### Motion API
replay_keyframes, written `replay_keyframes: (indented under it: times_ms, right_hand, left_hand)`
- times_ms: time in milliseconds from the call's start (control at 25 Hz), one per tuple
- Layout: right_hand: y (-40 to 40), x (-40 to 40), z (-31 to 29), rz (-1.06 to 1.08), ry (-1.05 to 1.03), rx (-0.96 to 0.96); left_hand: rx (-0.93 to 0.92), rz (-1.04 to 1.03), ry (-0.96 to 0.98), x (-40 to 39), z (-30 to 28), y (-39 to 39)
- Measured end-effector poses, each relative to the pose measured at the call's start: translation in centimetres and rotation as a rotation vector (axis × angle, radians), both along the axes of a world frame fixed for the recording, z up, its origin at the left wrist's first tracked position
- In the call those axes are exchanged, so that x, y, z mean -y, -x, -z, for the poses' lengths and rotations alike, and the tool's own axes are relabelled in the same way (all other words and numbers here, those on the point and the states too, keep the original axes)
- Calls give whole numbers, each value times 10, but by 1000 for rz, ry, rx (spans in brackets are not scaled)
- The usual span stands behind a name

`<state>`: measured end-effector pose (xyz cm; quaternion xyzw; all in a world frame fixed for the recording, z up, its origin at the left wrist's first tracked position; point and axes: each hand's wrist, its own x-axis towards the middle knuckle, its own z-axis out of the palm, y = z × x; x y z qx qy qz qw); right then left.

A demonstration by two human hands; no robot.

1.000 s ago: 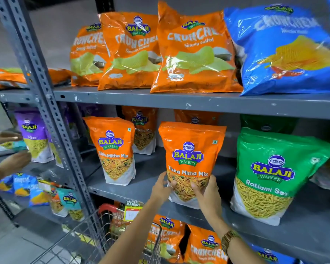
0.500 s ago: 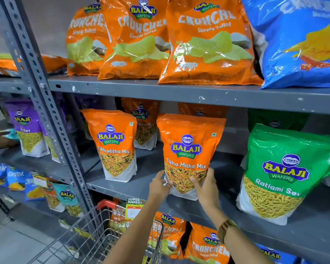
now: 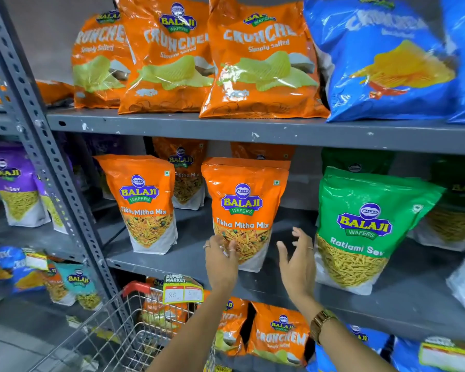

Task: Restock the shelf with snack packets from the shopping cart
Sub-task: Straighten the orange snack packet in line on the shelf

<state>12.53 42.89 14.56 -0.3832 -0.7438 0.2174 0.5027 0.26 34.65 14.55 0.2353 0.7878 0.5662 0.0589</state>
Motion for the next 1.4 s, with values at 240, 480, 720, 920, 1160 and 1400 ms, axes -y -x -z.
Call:
replay_keyframes:
  times_ms: [240, 480, 720, 920, 1160, 1400]
  right_hand:
    - [-71, -22, -8, 251, -186, 37]
    - [-122, -41, -11, 318, -82, 52]
    - [-150, -60, -2, 222, 258, 18]
    - [-170, -70, 6, 7, 373, 6]
    - [-195, -86, 5, -44, 407, 66]
    - [-197, -87, 4, -65, 462, 61]
  left_hand:
    - [-188, 149, -112, -34, -25, -55]
    - [-94, 345, -105, -67, -21, -92]
    - [133, 649, 147, -96, -16, -126]
    - [137, 632, 185, -104, -13, -138]
    - [110, 550, 175, -111, -10, -164]
    - [97, 527, 217, -111, -13, -169]
